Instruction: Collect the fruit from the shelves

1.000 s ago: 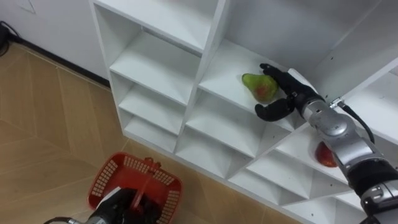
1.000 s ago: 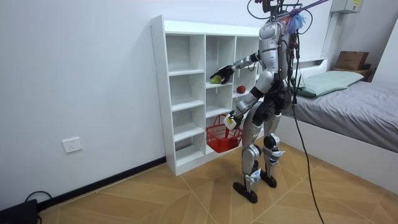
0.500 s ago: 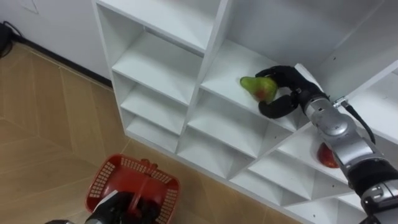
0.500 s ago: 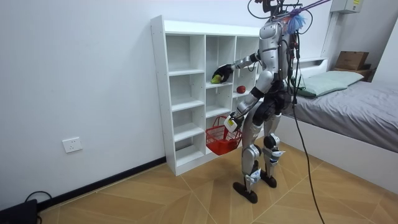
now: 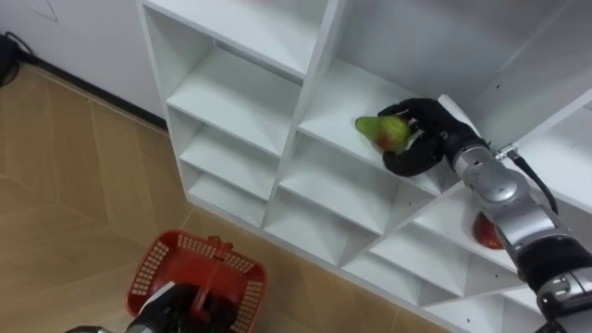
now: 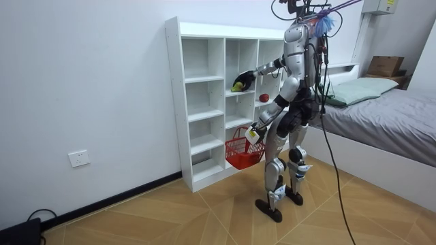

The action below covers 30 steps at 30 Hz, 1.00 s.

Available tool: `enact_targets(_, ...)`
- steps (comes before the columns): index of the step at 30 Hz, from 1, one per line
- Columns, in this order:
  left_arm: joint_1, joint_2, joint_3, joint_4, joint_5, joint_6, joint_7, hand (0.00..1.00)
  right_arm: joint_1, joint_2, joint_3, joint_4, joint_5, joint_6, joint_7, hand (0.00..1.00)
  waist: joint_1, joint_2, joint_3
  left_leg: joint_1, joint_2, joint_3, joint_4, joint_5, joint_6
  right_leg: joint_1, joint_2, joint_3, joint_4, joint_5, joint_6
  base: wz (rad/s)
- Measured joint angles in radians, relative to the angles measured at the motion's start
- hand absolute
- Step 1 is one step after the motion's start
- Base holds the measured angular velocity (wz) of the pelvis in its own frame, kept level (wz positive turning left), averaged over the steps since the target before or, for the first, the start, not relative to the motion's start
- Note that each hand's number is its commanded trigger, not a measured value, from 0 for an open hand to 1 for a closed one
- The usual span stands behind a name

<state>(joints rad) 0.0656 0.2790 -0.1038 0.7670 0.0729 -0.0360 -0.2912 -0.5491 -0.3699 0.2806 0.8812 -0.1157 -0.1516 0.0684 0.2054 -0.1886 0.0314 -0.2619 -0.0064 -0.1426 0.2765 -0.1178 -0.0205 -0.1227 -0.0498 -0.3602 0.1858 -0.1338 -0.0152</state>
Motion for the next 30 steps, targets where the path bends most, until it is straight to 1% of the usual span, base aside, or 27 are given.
enact_targets(8, -0.001, -0.009, 0.000, 0.000, 0.002, -0.005, 0.000, 1.00, 0.001, 0.001, -0.001, 0.000, -0.003, -0.004, 0.000, 1.00, -0.003, 0.016, -0.0028, 0.006, 0.000, 0.001, -0.004, 0.002, 0.001, 0.002, 0.000, 0.002, 0.001, 0.001, 0.000, 0.00)
enact_targets(14, -0.003, -0.015, -0.001, 0.000, 0.008, -0.010, -0.004, 1.00, 0.003, 0.001, 0.001, -0.002, 0.002, -0.014, 0.000, 1.00, 0.003, 0.017, -0.0030, 0.011, 0.000, 0.004, -0.008, 0.003, 0.001, 0.004, -0.001, 0.007, 0.001, 0.001, 0.000, 0.00)
enact_targets(17, -0.005, -0.011, -0.012, 0.001, 0.002, -0.016, -0.004, 1.00, 0.009, 0.001, 0.001, -0.006, 0.010, -0.023, -0.001, 1.00, -0.002, 0.017, -0.0027, 0.012, 0.000, 0.004, -0.009, 0.003, 0.001, 0.005, -0.001, 0.010, 0.001, 0.001, 0.000, 0.00)
enact_targets(19, -0.007, -0.014, -0.019, 0.005, 0.001, -0.018, -0.003, 1.00, 0.015, 0.002, 0.000, -0.013, 0.010, -0.027, -0.004, 1.00, -0.004, 0.018, -0.0026, 0.012, 0.000, 0.004, -0.009, 0.003, 0.001, 0.004, -0.001, 0.011, 0.001, 0.001, 0.000, 0.00)
enact_targets(22, -0.009, -0.022, -0.022, 0.009, 0.002, -0.020, 0.005, 1.00, 0.058, 0.007, -0.009, -0.077, 0.002, -0.030, -0.027, 1.00, -0.007, 0.017, -0.0033, 0.010, 0.000, 0.004, -0.008, 0.003, 0.001, 0.003, -0.001, 0.008, 0.001, 0.000, 0.000, 0.00)
enact_targets(24, -0.011, -0.019, -0.035, 0.009, 0.002, -0.037, 0.006, 1.00, 0.084, 0.009, -0.009, -0.126, 0.001, -0.037, -0.038, 1.00, -0.012, 0.019, -0.0022, 0.005, 0.000, 0.004, -0.008, 0.003, 0.001, 0.000, -0.001, 0.008, -0.002, 0.000, 0.001, 0.00)
enact_targets(25, -0.015, -0.018, -0.039, 0.009, 0.003, -0.038, 0.005, 1.00, 0.089, 0.009, -0.010, -0.133, 0.001, -0.040, -0.041, 1.00, -0.014, 0.021, -0.0016, 0.004, 0.000, 0.004, -0.007, 0.003, 0.001, -0.001, -0.001, 0.008, -0.002, 0.000, 0.001, 0.00)
enact_targets(26, -0.022, -0.020, -0.041, 0.008, 0.003, -0.038, 0.005, 1.00, 0.105, 0.015, -0.012, -0.147, 0.001, -0.045, -0.045, 1.00, -0.018, 0.024, -0.0010, 0.004, 0.000, 0.004, -0.007, 0.002, 0.001, -0.003, -0.001, 0.010, -0.003, 0.000, 0.001, 0.00)
enact_targets(27, -0.028, -0.023, -0.039, 0.006, 0.002, -0.039, 0.006, 1.00, 0.124, 0.029, -0.029, -0.170, 0.001, -0.049, -0.047, 1.00, -0.021, 0.027, -0.0021, 0.003, 0.000, 0.005, -0.007, 0.002, 0.001, -0.004, -0.001, 0.011, -0.003, 0.000, 0.001, 0.00)
enact_targets(28, -0.032, -0.024, -0.039, 0.006, 0.002, -0.041, 0.006, 1.00, 0.132, 0.032, -0.031, -0.183, 0.002, -0.051, -0.048, 1.00, -0.024, 0.029, -0.0025, 0.002, 0.000, 0.005, -0.007, 0.002, 0.001, -0.004, -0.001, 0.011, -0.004, 0.000, 0.001, 0.00)
enact_targets(30, -0.043, -0.028, -0.039, 0.006, 0.002, -0.047, 0.020, 1.00, 0.156, 0.051, -0.033, -0.212, 0.002, -0.066, -0.048, 1.00, -0.036, 0.037, -0.0058, 0.002, 0.001, 0.013, -0.008, 0.002, 0.001, -0.006, -0.001, 0.017, -0.004, 0.000, 0.001, -0.06)
